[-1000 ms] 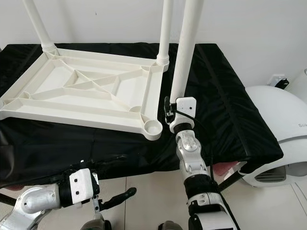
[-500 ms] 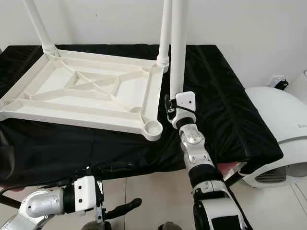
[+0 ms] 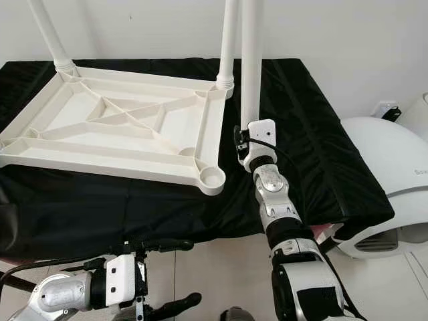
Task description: Building children table
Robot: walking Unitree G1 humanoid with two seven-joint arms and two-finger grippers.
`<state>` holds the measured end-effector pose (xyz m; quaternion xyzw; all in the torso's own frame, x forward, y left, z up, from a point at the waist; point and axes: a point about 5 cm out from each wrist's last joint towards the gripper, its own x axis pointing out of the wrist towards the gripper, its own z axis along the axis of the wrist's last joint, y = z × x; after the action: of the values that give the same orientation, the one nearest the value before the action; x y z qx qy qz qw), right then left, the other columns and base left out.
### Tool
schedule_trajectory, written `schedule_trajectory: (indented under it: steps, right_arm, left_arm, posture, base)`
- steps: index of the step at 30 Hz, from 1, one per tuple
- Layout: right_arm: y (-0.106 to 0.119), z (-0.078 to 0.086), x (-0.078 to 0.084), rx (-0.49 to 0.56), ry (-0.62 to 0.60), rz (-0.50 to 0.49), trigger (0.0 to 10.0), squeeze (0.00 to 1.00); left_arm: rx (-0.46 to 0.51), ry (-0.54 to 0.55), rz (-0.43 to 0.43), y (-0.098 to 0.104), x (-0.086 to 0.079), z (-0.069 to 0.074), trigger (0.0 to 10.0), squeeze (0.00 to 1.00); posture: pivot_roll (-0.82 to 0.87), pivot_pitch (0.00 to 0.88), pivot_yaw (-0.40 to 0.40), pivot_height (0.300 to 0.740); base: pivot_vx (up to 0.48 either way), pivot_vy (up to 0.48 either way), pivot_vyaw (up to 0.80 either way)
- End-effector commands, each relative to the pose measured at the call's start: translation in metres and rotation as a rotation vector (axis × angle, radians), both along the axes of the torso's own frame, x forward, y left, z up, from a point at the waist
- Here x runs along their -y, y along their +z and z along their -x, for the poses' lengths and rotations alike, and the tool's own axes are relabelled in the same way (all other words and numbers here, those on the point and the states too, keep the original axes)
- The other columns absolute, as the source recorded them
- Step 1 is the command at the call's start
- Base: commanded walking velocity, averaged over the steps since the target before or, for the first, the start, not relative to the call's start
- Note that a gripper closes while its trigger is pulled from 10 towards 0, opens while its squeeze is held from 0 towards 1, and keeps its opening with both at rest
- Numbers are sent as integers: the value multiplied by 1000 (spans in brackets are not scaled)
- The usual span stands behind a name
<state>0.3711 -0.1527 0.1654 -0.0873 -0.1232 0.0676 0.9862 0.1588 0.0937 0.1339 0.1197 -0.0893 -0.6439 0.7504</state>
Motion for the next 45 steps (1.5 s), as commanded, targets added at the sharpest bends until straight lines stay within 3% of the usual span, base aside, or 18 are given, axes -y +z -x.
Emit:
schedule_trajectory:
  steps: [1, 4, 13, 17, 23, 27, 28, 31, 32, 38, 39, 41, 43, 45]
  right_arm:
    - [-4, 0, 7, -18, -15, 25, 10000, 0]
    - [-3, -1, 10, -16, -19, 29, 10000, 0]
    - [2, -4, 17, -5, -35, 38, 10000, 0]
    - [6, -6, 18, 6, -42, 38, 10000, 0]
    - [8, -7, 17, 15, -43, 32, 10000, 0]
    - [9, -7, 16, 22, -45, 19, 10000, 0]
    - [9, -7, 14, 24, -44, -1, 10000, 0]
    - [9, -7, 12, 25, -42, -9, 10000, 0]
    - [9, -7, 10, 26, -37, -13, 10000, 0]
    - [8, -6, 4, 33, -28, -37, 10000, 0]
    - [8, -6, 2, 34, -26, -49, 10000, 0]
    - [8, -6, 2, 34, -26, -49, 10000, 0]
    - [8, -4, -4, 43, -21, -84, 10000, 0]
    - [9, -3, -5, 46, -20, -95, 10000, 0]
  left_arm:
    - [-55, -8, 10, -3, 2, 6, 10000, 0]
    - [-88, 6, 12, -7, 3, 7, 10000, 0]
    - [-231, 132, -20, -48, -1, 2, 10000, 0]
    - [-328, 283, -73, -83, -8, -10, 10000, 0]
    - [-378, 383, -119, -106, -15, -20, 10000, 0]
    - [-442, 538, -187, -135, -25, -33, 10000, 0]
    - [-516, 664, -235, -152, -35, -40, 10000, 0]
    - [-550, 713, -252, -159, -39, -43, 10000, 0]
    - [-581, 777, -284, -167, -46, -45, 10000, 0]
    - [-627, 934, -401, -186, -64, -45, 10000, 0]
    - [-640, 1005, -474, -193, -73, -43, 10000, 0]
    - [-640, 1005, -474, -193, -73, -43, 10000, 0]
    - [-672, 1113, -576, -203, -88, -37, 10000, 0]
    - [-674, 1134, -601, -206, -92, -34, 10000, 0]
  posture:
    - [67, 213, 20, 740]
    - [61, 221, 20, 740]
    - [50, 230, 14, 740]
    - [53, 233, 19, 740]
    - [60, 230, 27, 740]
    - [70, 230, 33, 740]
    - [78, 232, 34, 740]
    - [78, 232, 34, 740]
    - [82, 228, 38, 740]
    - [88, 220, 40, 740]
    - [84, 218, 39, 740]
    - [84, 218, 39, 740]
    - [77, 208, 36, 740]
    - [77, 208, 36, 740]
  base:
    - [0, 0, 0]
    - [0, 0, 0]
    - [0, 0, 0]
    - [0, 0, 0]
    - [0, 0, 0]
    - [0, 0, 0]
    - [0, 0, 0]
    - [0, 0, 0]
    - [0, 0, 0]
    - [0, 0, 0]
    - [0, 0, 0]
    - [0, 0, 0]
    - [0, 0, 0]
    - [0, 0, 0]
